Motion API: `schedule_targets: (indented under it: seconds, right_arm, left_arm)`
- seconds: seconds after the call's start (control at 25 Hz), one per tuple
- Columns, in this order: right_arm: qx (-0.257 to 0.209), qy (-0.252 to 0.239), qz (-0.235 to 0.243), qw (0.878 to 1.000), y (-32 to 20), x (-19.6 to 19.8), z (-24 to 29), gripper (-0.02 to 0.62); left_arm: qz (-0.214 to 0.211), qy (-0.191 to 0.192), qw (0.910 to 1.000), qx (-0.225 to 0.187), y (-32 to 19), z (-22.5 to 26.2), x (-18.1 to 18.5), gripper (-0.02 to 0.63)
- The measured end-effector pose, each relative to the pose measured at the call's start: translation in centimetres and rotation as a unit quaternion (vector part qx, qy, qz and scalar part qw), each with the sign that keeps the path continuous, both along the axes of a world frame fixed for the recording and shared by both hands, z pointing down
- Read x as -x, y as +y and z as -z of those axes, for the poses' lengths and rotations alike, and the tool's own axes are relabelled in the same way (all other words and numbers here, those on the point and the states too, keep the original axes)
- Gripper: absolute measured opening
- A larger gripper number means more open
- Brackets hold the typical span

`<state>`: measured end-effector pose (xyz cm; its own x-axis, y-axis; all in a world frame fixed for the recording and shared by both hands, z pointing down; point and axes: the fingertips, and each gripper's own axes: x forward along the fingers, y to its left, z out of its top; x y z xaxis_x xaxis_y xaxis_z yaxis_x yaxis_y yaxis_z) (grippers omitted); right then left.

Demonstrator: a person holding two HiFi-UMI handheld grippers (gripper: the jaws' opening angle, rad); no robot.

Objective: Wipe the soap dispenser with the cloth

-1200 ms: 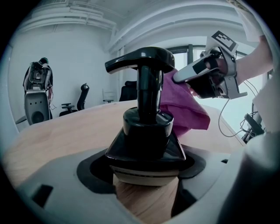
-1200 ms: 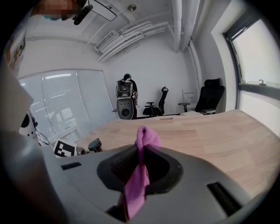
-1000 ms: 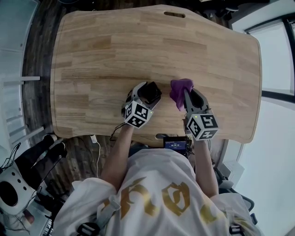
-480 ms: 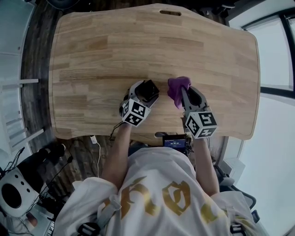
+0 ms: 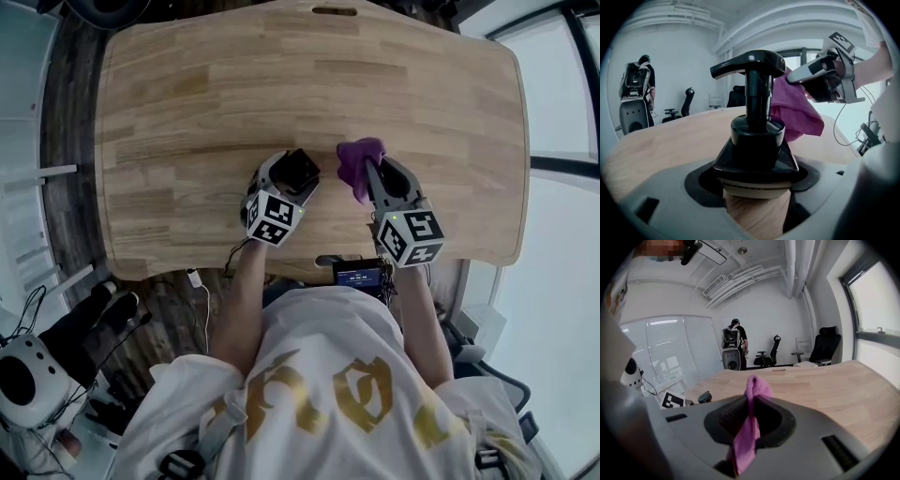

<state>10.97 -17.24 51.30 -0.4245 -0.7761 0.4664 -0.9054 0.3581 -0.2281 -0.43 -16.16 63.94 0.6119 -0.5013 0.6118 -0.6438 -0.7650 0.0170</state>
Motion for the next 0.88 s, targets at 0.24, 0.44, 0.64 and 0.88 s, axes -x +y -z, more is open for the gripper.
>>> schedule_targets:
  seconds: [0.24, 0.44, 0.64, 0.88]
  right_arm:
    - [-0.010, -0.048, -0.013, 0.999, -0.2, 0.3, 2.3, 0.041]
    - [-0.028, -0.082, -0.011, 0.996, -0.1, 1.4, 4.8, 0.041]
    - [-0.057, -0.103, -0.001, 0.993, 0.3, 2.2, 7.6, 0.041]
    - [-0.067, -0.122, 0.016, 0.990, 1.7, 3.3, 9.3, 0.041]
  left_arm:
    - [0.004, 0.007, 0.9999, 0.008, -0.3, 1.4, 0.3, 0.357]
    - [-0.051, 0.019, 0.9984, -0.014, 0.3, 4.7, -0.4, 0.357]
    - [-0.100, 0.071, 0.9919, -0.033, 0.8, 9.5, -1.7, 0.358]
    - [-0.121, 0.089, 0.9875, -0.048, 1.8, 12.4, -2.4, 0.357]
